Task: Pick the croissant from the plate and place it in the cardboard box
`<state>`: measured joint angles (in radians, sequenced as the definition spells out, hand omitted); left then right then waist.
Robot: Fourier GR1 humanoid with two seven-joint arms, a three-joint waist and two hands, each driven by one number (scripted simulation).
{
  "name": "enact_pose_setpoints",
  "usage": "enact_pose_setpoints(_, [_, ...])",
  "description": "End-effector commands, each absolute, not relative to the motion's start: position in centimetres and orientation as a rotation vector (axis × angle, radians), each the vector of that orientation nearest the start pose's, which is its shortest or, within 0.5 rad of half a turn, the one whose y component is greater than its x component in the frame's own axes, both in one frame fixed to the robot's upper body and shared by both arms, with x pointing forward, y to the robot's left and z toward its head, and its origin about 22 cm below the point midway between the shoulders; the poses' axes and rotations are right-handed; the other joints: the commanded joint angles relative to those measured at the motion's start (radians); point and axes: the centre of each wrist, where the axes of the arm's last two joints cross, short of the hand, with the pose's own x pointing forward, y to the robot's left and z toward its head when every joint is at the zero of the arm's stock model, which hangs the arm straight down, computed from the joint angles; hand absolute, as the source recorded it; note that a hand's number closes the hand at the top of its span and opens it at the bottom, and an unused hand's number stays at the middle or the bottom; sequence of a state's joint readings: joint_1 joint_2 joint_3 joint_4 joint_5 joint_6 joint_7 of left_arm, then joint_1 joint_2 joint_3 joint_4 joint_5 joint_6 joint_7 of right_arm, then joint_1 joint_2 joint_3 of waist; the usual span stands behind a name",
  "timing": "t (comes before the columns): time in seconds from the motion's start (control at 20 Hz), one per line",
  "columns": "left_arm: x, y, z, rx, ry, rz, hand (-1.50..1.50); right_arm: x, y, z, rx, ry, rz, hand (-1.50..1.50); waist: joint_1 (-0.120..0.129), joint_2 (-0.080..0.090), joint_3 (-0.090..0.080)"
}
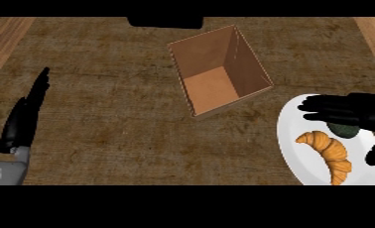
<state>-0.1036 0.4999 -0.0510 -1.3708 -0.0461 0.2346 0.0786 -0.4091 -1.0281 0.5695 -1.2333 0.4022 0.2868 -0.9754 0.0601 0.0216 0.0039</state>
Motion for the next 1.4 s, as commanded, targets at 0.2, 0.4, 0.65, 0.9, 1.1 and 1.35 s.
enact_pose_setpoints(0.2, [27.2,33.8,1.7,0.615,-1.405,-0.243,0.00,32.6,-37.7,6.1,0.283,-1.399,2.099,-1.50,-0.012,-0.006,-0.002])
enact_pose_setpoints(0.4, [27.2,34.6,1.6,0.636,-1.372,-0.228,0.00,32.2,-36.7,3.7,0.238,-1.407,2.184,-1.50,-0.044,-0.015,-0.003])
enact_pose_setpoints(0.65, [26.0,36.7,1.7,0.639,-1.391,-0.221,0.00,34.7,-34.3,4.6,0.246,-1.375,2.192,-1.50,-0.037,-0.018,-0.004])
enact_pose_setpoints(0.9, [26.6,35.0,1.3,0.653,-1.358,-0.217,0.00,33.1,-36.3,3.3,0.276,-1.382,2.209,-1.50,-0.053,-0.021,-0.004])
enact_pose_setpoints(1.1, [26.2,36.4,1.7,0.653,-1.371,-0.229,0.00,32.9,-36.4,2.9,0.347,-1.399,2.174,-1.50,-0.050,-0.021,-0.004])
enact_pose_setpoints(1.35, [27.6,35.5,3.1,0.638,-1.372,-0.209,0.00,32.6,-35.9,3.6,0.427,-1.458,2.158,-1.50,-0.053,-0.021,-0.003])
